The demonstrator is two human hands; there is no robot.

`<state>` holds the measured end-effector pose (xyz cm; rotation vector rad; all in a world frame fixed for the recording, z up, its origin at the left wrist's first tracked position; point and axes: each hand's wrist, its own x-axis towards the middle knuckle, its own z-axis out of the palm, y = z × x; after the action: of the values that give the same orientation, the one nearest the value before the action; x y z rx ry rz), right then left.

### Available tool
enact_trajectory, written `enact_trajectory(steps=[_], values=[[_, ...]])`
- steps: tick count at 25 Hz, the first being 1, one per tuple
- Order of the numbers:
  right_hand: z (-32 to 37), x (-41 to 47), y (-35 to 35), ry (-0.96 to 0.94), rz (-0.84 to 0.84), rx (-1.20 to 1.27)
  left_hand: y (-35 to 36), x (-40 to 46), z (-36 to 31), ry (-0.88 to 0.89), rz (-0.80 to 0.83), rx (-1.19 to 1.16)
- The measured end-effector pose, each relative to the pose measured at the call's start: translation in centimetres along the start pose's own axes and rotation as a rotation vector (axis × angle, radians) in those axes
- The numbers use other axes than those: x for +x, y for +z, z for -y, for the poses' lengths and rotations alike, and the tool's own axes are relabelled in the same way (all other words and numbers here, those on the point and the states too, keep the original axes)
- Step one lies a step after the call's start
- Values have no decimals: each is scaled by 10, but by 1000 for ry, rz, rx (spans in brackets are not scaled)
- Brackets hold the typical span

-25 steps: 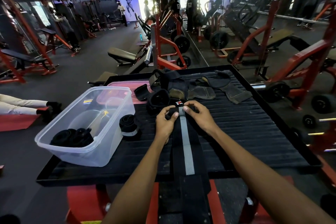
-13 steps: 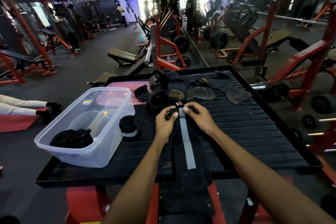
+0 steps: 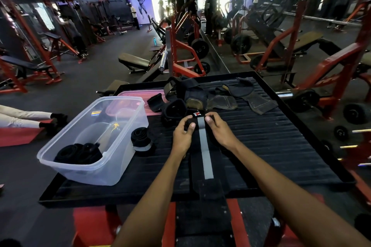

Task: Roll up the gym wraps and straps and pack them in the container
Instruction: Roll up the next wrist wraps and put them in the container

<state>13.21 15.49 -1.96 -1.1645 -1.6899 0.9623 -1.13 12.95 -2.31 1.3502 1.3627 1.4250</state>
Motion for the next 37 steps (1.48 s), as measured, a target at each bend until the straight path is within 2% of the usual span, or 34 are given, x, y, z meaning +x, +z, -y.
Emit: enact_trajectory(steps=[3,7,10,14,20,25,28,33,37], values=[[0,0,0,22,33,-20,-1,-1,0,35,44,30],[3,1,2,-61,-69,35,0,-2,-2,39,8,19],[2,0,3,-87,-49,84,-1,-1,-1,60,-23,11],[3,1,1,-40,-29,115,-2,-1,-1,31,-15,-33],[7,0,-2,-102,-36,140,-1,4,2,-32,-80,-60],[5,0,0,0,-6,73,-2,3,4,-41,-38,-76],[4,1,1,-54,-36,23,-1,4,4,-76,-23,-102],[7,-3,3,-34,10,96,-3,6,10,-61,-46,-64],[1,1,2,-70,-38,119,-3,7,9,-88,-19,-91]])
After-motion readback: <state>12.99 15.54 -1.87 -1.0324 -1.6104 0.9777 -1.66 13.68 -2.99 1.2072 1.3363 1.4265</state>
